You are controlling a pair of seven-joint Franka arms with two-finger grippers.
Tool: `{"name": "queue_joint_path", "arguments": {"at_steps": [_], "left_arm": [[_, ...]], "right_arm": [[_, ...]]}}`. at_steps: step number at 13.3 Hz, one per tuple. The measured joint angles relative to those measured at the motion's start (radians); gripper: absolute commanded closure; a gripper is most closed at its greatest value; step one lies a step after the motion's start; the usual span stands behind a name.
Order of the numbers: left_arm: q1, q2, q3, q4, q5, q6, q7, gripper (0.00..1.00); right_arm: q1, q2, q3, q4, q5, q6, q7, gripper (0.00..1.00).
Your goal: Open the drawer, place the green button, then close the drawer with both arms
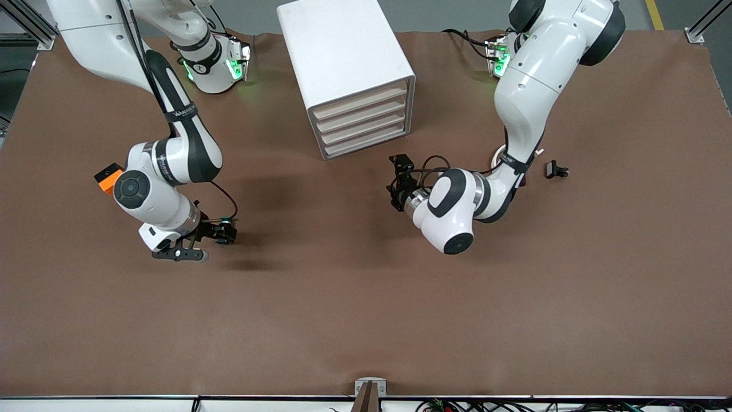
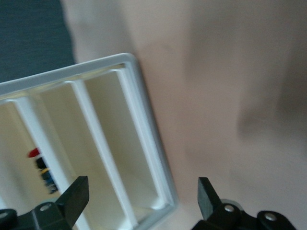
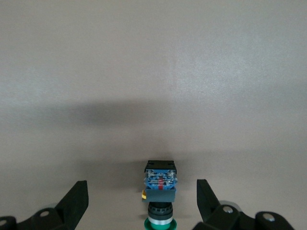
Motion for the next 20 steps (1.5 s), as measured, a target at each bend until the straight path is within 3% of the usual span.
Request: {"name": "queue_joint_path", "arguments": {"at_steps": [3, 6, 13, 15, 20], "left_arm": [[-0.016, 0.038, -0.01, -0.005, -0.058, -0.096, -0.032, 0.0], [-0.032, 0.057, -0.014, -0.028, -0.074, -0.105, -0.048, 0.0], [-0.035, 0.075, -0.024, -0.087, -0.131, -0.165, -0.083, 0.0], [-0.043, 0.075, -0.031, -0.095, -0.132, -0.173, -0.088, 0.09], [-0.058, 0.075, -0.032, -0.107, -0.133, -0.174, -0.089, 0.46]], "right_arm": [[0.0, 0.0, 0.0, -0.04, -0.002, 0.054, 0.0, 0.0], [0.0, 0.001, 0.0, -0.095, -0.002, 0.134, 0.0, 0.0], [0.0, 0.013, 0.0, -0.111, -0.003, 0.145, 0.0, 0.0], [0.0, 0.03, 0.0, -0.112, -0.003, 0.148, 0.0, 0.0], [0.0, 0.057, 0.0, -0.112, -0.003, 0.162, 0.0, 0.0]]}}
